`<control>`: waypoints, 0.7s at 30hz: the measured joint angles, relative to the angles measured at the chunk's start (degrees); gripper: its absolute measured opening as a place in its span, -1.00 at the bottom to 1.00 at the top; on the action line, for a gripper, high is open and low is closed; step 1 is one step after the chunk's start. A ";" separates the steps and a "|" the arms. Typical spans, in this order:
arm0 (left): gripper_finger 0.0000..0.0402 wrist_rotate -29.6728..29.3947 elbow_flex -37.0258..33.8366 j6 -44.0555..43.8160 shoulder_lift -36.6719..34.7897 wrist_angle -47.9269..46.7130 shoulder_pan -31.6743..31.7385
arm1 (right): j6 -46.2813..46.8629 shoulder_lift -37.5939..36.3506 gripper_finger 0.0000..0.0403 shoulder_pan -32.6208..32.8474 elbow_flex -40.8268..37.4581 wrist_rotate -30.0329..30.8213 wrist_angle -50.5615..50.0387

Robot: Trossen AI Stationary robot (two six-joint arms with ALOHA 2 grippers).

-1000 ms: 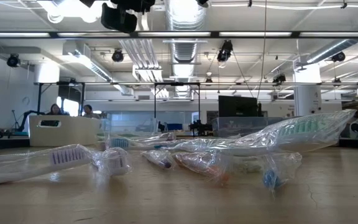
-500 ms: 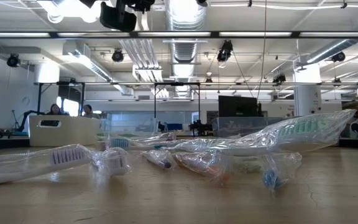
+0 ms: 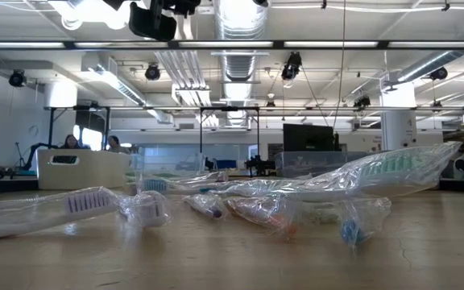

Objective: Pick & Place Toothbrushes
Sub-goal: Put the green toothbrush into the transparent bin

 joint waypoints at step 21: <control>-0.85 1.10 0.00 13.68 -1.33 -5.97 7.15 | 43.17 -8.50 0.14 9.95 -0.02 14.32 -4.51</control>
